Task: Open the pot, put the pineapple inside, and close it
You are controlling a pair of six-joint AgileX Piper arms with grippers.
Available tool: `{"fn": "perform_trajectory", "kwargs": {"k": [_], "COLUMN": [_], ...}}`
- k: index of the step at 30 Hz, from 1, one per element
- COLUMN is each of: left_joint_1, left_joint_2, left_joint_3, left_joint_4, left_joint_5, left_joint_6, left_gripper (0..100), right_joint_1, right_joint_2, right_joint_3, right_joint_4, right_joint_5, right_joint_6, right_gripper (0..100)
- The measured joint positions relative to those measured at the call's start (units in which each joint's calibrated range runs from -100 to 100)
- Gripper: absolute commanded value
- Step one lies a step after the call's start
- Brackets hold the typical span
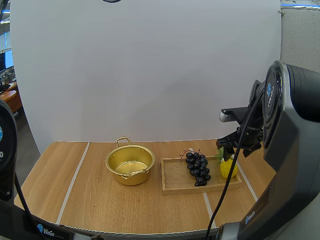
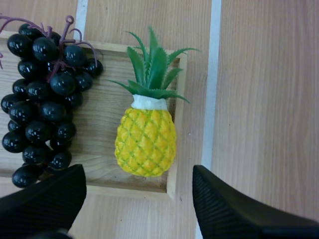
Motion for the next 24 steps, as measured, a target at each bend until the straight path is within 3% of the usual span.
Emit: {"fn": "perform_trajectory", "kwargs": {"k": [24], "left_joint_1": [0.00], "left_joint_2": [0.0], "left_joint_3": [-0.1], "left_joint_4": [0.0], "left_joint_5": [0.0], "left_joint_6": [0.0], "left_gripper": [0], "right_joint_1": [1.3], "right_joint_2": [9.0], "right_joint_3": [-4.6], "right_joint_4": [0.1], "right_joint_5": [-1.2], "right_joint_6": [-1.8], "right_gripper": [100]}}
